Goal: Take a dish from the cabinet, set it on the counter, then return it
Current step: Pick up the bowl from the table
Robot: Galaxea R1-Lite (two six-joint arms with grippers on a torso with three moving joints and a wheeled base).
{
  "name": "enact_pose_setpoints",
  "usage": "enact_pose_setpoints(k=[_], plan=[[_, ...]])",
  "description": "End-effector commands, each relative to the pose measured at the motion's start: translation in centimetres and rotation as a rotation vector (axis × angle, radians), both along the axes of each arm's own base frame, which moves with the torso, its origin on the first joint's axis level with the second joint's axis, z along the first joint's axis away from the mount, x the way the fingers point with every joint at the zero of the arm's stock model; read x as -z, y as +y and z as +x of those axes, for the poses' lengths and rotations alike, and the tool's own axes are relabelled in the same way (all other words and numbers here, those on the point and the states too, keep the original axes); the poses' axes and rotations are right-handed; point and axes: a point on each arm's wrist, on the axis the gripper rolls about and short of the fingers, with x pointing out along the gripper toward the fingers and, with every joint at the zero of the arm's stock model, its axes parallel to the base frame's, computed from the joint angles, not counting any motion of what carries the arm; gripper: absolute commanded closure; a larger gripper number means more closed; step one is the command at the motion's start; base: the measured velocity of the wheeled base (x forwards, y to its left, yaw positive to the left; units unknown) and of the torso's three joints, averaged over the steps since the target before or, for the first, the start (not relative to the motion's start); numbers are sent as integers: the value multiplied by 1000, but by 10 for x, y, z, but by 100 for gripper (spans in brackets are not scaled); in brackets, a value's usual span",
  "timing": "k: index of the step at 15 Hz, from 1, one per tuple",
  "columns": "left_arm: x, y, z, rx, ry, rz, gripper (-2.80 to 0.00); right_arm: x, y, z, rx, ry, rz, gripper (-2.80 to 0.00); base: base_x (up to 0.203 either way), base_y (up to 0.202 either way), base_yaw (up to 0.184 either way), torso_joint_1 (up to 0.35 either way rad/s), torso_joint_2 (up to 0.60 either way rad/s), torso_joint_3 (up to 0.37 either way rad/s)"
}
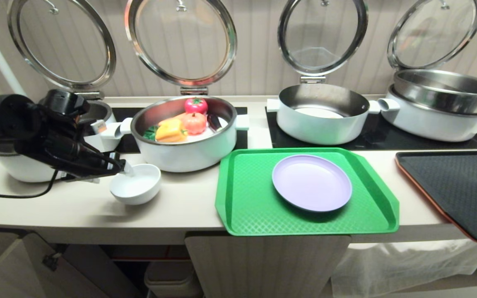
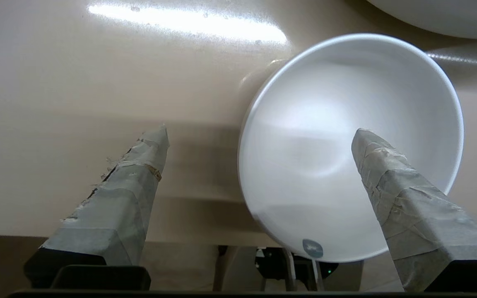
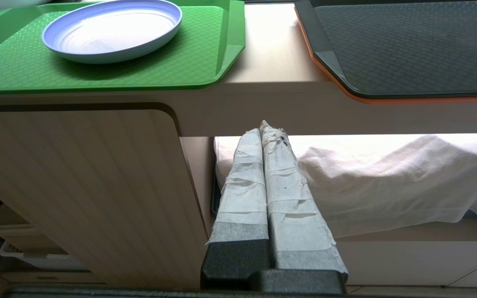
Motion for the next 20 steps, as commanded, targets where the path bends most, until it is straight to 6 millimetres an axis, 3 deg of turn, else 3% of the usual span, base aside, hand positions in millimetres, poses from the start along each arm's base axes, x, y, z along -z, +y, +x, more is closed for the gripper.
enact_pose_setpoints(k=[1,20], plan=[[13,1,15,-2,30,-3,-280,0,0,0,0,0,0,0,0,0,0,0,0,0],[44,0,35,10,99,-11,-280,0,0,0,0,0,0,0,0,0,0,0,0,0]])
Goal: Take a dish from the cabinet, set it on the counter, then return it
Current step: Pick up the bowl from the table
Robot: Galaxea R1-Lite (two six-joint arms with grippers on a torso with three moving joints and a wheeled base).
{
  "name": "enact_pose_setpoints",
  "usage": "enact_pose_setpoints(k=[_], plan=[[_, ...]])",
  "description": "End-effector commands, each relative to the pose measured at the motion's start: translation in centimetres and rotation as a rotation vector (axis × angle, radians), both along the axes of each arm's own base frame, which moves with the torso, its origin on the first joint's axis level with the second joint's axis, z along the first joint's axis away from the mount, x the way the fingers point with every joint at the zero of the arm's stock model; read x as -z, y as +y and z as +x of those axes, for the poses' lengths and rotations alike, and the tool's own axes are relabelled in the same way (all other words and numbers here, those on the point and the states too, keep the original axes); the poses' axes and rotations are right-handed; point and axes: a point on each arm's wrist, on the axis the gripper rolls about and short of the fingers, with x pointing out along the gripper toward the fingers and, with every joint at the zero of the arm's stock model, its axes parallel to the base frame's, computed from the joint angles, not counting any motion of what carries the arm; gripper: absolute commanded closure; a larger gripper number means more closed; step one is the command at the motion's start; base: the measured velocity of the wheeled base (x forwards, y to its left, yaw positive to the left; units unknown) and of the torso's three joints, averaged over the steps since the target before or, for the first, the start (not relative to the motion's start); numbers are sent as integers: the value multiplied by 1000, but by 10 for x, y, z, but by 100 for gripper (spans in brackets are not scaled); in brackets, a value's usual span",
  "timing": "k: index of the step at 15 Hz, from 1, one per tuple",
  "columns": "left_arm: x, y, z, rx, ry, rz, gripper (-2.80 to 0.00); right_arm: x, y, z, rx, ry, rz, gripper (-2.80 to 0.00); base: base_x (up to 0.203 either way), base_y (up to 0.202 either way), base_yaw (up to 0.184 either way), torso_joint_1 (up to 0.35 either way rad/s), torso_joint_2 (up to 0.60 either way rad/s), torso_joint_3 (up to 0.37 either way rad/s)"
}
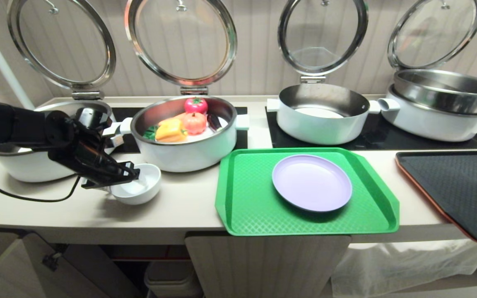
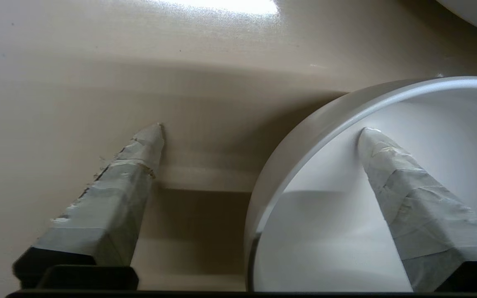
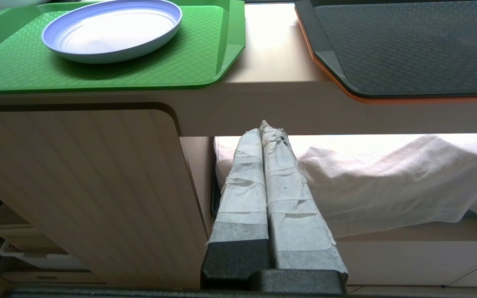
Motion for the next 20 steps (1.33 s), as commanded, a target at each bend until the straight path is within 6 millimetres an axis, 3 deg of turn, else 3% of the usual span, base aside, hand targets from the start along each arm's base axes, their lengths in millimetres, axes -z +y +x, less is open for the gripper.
enact_pose_setpoints(k=[1,14,20], plan=[[1,0,0,-1,5,-3,0,0,0,0,-1,2,0,0,0,0,0,0,0,0],[-10,-2,-4,-8,-13,-7,0,0,0,0,-1,0,0,0,0,0,0,0,0,0],[-11,-3,-38,-12,43,-27,0,0,0,0,-1,0,0,0,0,0,0,0,0,0]])
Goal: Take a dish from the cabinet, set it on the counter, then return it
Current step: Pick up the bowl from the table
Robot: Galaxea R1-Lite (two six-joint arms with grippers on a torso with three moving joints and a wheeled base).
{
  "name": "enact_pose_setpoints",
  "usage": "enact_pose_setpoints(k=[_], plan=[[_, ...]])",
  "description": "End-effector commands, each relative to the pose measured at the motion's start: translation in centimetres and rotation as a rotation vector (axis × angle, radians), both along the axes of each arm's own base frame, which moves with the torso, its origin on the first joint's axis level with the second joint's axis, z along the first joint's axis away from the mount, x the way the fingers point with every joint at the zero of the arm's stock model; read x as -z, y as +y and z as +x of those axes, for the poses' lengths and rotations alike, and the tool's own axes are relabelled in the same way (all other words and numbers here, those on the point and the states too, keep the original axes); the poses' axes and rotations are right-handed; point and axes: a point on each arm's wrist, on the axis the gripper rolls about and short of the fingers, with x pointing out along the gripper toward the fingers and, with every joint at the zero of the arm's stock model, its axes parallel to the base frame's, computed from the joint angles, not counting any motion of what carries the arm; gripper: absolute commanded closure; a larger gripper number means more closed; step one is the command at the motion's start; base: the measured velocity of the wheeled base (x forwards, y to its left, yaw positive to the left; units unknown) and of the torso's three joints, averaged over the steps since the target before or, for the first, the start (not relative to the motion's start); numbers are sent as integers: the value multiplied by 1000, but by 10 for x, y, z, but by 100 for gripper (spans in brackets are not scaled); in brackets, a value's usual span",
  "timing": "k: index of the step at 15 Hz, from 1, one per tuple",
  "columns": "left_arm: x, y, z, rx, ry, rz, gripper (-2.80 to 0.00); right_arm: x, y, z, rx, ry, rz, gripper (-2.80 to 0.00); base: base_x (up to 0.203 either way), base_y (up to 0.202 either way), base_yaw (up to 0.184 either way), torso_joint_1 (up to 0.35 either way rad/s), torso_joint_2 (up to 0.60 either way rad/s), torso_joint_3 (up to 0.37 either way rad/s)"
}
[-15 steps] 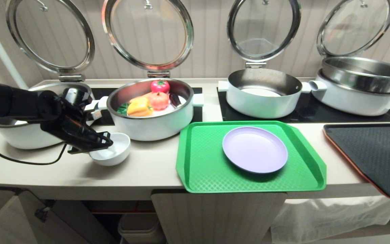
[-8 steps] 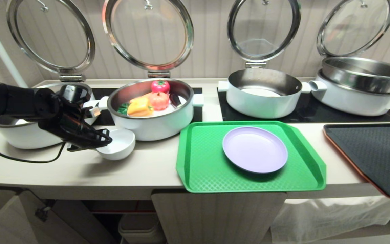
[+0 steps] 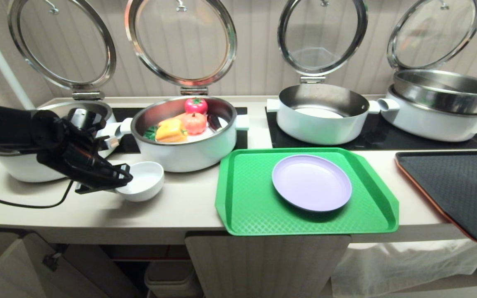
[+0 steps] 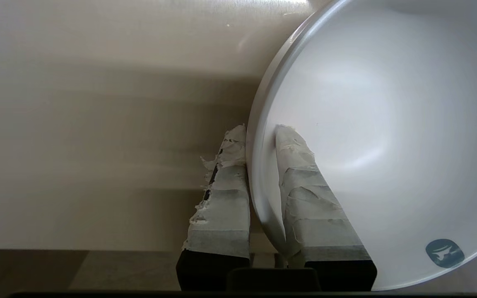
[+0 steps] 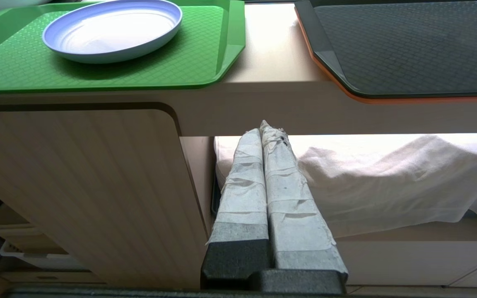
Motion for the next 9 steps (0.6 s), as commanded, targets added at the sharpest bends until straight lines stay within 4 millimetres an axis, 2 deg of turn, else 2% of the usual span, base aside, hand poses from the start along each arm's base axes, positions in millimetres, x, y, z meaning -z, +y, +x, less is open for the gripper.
enact_pose_setpoints(k=[1,9], plan=[[-6,-1,-23,3,15,-15,0,0,0,0,0,1,0,0,0,0,0,0,0,0],[-23,-7,-102,-68,23,-138,0,0,0,0,0,1,0,0,0,0,0,0,0,0]])
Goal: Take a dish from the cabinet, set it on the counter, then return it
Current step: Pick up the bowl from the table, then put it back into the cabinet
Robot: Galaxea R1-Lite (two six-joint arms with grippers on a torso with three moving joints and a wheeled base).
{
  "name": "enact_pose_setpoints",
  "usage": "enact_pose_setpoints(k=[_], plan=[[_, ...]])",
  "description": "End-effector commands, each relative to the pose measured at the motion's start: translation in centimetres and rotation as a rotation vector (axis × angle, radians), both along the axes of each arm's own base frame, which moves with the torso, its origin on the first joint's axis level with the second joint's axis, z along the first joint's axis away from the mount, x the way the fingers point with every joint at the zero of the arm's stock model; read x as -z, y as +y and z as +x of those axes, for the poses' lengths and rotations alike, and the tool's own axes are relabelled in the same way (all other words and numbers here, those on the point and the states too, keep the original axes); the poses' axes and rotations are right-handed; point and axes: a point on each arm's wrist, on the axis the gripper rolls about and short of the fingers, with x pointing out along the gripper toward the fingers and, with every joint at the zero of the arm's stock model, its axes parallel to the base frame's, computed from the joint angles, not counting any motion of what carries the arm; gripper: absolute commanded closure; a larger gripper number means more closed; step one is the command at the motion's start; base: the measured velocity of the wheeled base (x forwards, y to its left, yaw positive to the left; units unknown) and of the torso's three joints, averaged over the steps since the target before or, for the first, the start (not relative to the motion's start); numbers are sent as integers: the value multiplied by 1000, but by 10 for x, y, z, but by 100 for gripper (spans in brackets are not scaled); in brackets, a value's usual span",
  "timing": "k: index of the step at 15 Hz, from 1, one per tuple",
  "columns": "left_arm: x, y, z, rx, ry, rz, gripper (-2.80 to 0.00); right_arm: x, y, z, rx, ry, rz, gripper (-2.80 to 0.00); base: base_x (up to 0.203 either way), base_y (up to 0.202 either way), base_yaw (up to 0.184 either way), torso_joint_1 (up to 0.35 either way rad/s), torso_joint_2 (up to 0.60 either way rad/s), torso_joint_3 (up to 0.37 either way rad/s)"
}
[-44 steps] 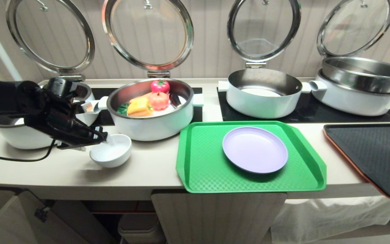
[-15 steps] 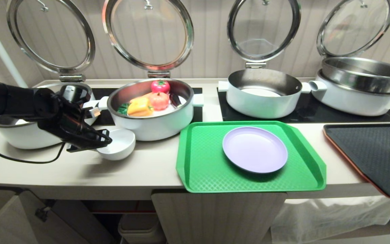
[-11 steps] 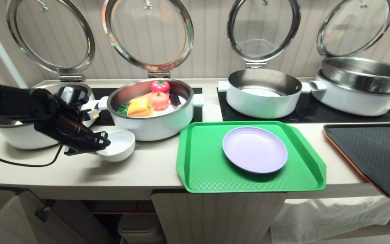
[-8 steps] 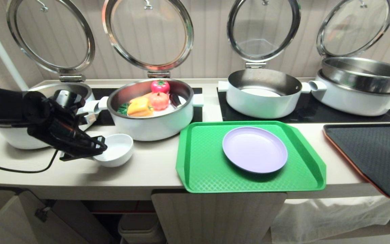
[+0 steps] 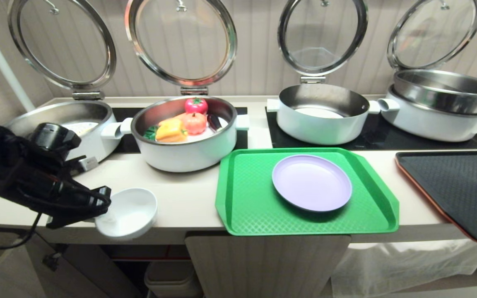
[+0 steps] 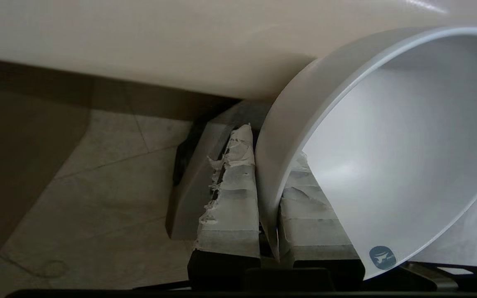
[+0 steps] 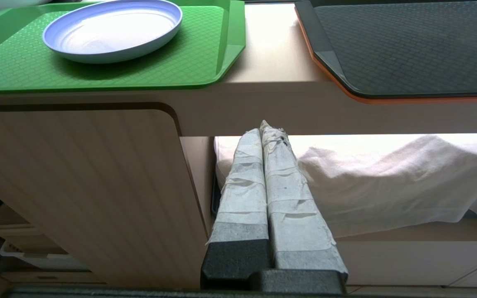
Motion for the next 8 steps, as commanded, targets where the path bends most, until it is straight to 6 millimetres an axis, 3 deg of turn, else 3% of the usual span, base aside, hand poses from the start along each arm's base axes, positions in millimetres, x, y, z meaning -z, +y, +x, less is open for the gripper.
enact_pose_setpoints(k=[1,8], plan=[[-14,-2,-26,-42,-36,-29,0,0,0,0,-1,1,0,0,0,0,0,0,0,0],[-17,-3,-43,-80,-39,-71,0,0,0,0,-1,0,0,0,0,0,0,0,0,0]])
